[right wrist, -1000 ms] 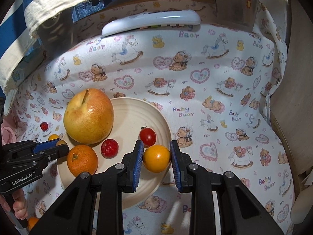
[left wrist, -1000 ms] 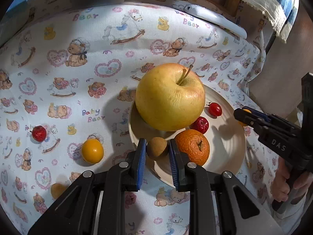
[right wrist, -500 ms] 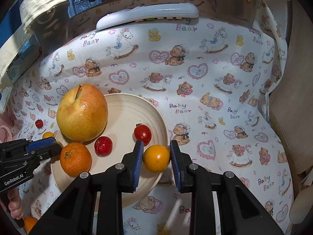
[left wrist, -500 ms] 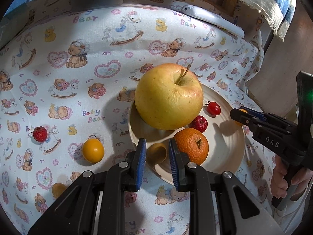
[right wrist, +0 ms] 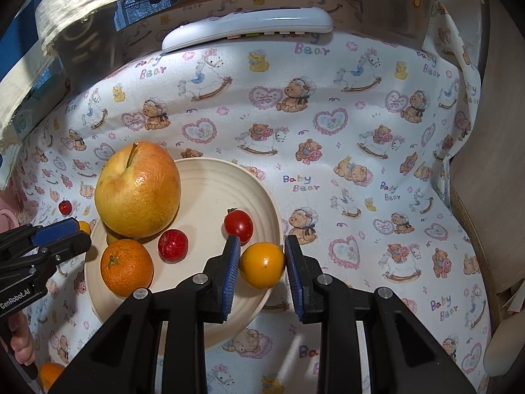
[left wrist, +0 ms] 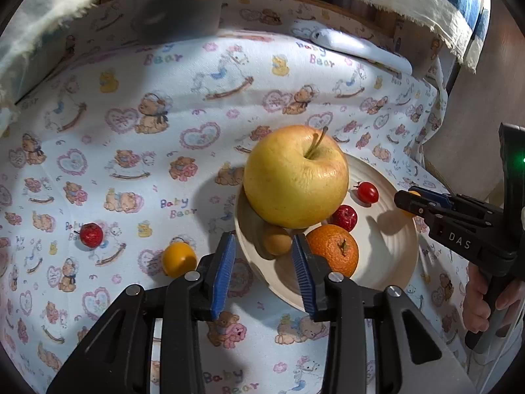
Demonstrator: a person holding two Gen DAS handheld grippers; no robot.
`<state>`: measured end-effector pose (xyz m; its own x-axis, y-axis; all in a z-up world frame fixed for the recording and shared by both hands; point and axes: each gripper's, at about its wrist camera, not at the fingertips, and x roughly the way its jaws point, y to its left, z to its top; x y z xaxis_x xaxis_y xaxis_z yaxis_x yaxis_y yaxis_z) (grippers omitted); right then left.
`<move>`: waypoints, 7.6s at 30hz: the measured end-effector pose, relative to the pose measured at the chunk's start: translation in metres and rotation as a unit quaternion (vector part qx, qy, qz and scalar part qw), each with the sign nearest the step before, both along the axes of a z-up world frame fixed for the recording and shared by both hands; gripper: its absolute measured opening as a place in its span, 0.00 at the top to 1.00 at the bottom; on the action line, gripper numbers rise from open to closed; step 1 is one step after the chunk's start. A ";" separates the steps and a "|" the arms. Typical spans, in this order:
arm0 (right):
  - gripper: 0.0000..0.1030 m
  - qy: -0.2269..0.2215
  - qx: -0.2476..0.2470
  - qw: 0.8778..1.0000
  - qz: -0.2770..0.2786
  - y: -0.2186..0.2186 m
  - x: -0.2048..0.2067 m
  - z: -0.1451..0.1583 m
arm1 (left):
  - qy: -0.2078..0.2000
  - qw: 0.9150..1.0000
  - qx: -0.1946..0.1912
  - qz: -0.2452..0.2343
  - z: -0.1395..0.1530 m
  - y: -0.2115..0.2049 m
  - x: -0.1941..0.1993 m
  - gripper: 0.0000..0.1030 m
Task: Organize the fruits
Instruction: 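Open the left tool to drop the brown fruit onto the plate while the right tool releases its fruit, then close the left tool on a second brown fruit while the right tool moves toward a small orange fruit, then lift the brown fruit with the left tool while the right tool grasps the small orange fruit, then carry the brown fruit and small orange fruit over the cream plate and release both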
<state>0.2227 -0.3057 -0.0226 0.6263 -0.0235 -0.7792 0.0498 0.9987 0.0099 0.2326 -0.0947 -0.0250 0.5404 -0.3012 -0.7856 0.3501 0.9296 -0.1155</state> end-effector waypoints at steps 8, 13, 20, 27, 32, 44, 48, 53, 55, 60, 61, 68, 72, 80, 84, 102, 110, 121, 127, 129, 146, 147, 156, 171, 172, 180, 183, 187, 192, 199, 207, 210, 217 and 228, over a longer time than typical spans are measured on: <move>0.71 -0.003 -0.013 1.000 0.009 0.007 -0.002 0.001 | -0.033 0.999 0.001 0.027 0.018 0.009 -0.008 0.38; 0.36 -0.039 -0.017 0.999 -0.007 0.008 -0.011 0.013 | -0.069 0.996 0.019 0.044 0.036 0.014 -0.019 0.29; 0.27 -0.116 0.004 0.993 -0.001 0.013 -0.034 0.045 | -0.137 0.990 0.011 0.044 0.079 0.020 -0.044 0.20; 0.19 -0.162 0.020 0.987 -0.001 0.018 -0.050 0.065 | -0.243 0.966 0.028 0.085 0.110 0.049 -0.092 0.04; 0.16 -0.195 0.017 0.981 0.015 0.032 -0.061 0.068 | -0.286 0.952 0.012 0.113 0.107 0.080 -0.112 0.00; 0.03 -0.219 0.004 0.975 0.037 0.052 -0.072 0.064 | -0.210 0.969 0.024 0.125 0.049 0.095 -0.093 0.00; 0.03 -0.218 -0.006 0.975 0.042 0.055 -0.070 0.060 | -0.185 0.974 0.021 0.132 0.034 0.101 -0.083 0.00; 0.03 -0.204 -0.006 0.978 0.041 0.055 -0.064 0.052 | -0.131 0.982 -0.006 0.138 0.016 0.112 -0.068 0.03; 0.03 -0.201 -0.005 0.979 0.041 0.055 -0.063 0.051 | -0.109 0.984 -0.018 0.137 0.010 0.116 -0.062 0.11; 0.03 -0.201 -0.005 0.979 0.043 0.055 -0.064 0.052 | -0.058 0.988 -0.029 0.137 -0.009 0.122 -0.050 0.42; 0.03 -0.201 -0.005 0.979 0.043 0.055 -0.064 0.052 | -0.051 0.989 -0.018 0.139 -0.014 0.121 -0.049 0.45; 0.03 -0.201 -0.012 0.978 0.050 0.059 -0.064 0.052 | -0.042 0.993 0.019 0.112 -0.030 0.107 -0.047 0.56; 0.03 -0.200 -0.009 0.978 0.051 0.059 -0.065 0.053 | -0.022 0.994 0.031 0.106 -0.038 0.102 -0.043 0.67; 0.03 -0.193 -0.008 0.980 0.053 0.059 -0.062 0.051 | -0.003 0.995 0.019 0.094 -0.044 0.104 -0.039 0.78; 0.03 -0.191 -0.009 0.980 0.053 0.059 -0.062 0.051 | -0.009 0.996 0.011 0.093 -0.038 0.106 -0.042 0.78; 0.03 -0.170 0.016 0.977 0.126 0.099 -0.062 0.088 | -0.101 0.984 -0.013 0.147 0.004 0.134 -0.052 0.78; 0.03 -0.131 0.006 0.978 0.165 0.162 -0.035 0.078 | -0.105 0.980 -0.037 0.164 0.009 0.146 -0.052 0.78; 0.12 -0.036 0.033 0.981 0.188 0.193 0.012 0.022 | -0.112 0.977 -0.028 0.181 0.011 0.155 -0.053 0.78; 0.25 -0.015 0.008 0.979 0.203 0.208 0.024 0.004 | -0.108 0.977 -0.026 0.184 0.010 0.156 -0.052 0.78; 0.26 -0.005 0.003 0.978 0.207 0.212 0.027 -0.003 | -0.106 0.976 -0.026 0.186 0.010 0.157 -0.051 0.78; 0.63 0.053 -0.034 0.977 0.202 0.224 0.048 -0.035 | -0.094 0.976 -0.016 0.198 0.005 0.158 -0.046 0.78; 0.64 0.052 -0.039 0.977 0.201 0.225 0.048 -0.036 | -0.093 0.976 -0.014 0.195 0.004 0.157 -0.046 0.78; 0.71 0.048 -0.039 0.979 0.195 0.224 0.041 -0.039 | -0.101 0.976 -0.008 0.193 0.008 0.156 -0.048 0.78; 0.71 -0.060 0.011 0.978 0.200 0.162 -0.031 0.048 | -0.156 0.970 0.020 0.186 0.024 0.146 -0.062 0.78; 0.71 -0.068 0.011 0.978 0.198 0.156 -0.035 0.053 | -0.169 0.968 0.028 0.185 0.026 0.143 -0.065 0.78; 0.71 -0.124 0.028 0.979 0.161 0.098 -0.065 0.071 | -0.194 0.967 0.036 0.159 0.031 0.127 -0.074 0.78; 0.71 -0.145 0.016 0.979 0.144 0.083 -0.070 0.073 | -0.199 0.968 0.029 0.151 0.033 0.121 -0.078 0.78; 0.71 -0.158 0.025 0.979 0.126 0.067 -0.072 0.074 | -0.198 0.970 0.018 0.137 0.035 0.114 -0.081 0.78; 0.71 -0.153 0.034 0.981 0.113 0.055 -0.071 0.072 | -0.194 0.973 0.005 0.124 0.037 0.109 -0.084 0.78; 0.71 -0.138 0.027 0.986 0.089 0.048 -0.067 0.066 | -0.195 0.975 0.010 0.102 0.040 0.090 -0.080 0.78; 0.71 -0.128 0.025 0.990 0.060 0.034 -0.056 0.055 | -0.159 0.985 0.015 0.070 0.046 0.052 -0.054 0.78; 0.71 -0.109 0.019 0.993 0.049 0.033 -0.049 0.045 | -0.124 0.991 0.004 0.049 0.041 0.035 -0.043 0.78; 0.71 -0.078 0.035 0.996 0.040 0.023 -0.041 0.035 | -0.043 0.999 0.022 0.000 0.019 -0.008 -0.024 0.78; 0.71 0.008 0.027 0.999 0.019 0.014 -0.023 0.009 | 0.031 0.999 0.042 0.005 -0.006 -0.025 -0.007 0.78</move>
<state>0.1993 -0.2913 -0.0136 0.6138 0.0418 -0.7883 0.0131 0.9979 0.0632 0.2252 -0.1195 -0.0307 0.4919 -0.2283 -0.8402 0.3360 0.9400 -0.0587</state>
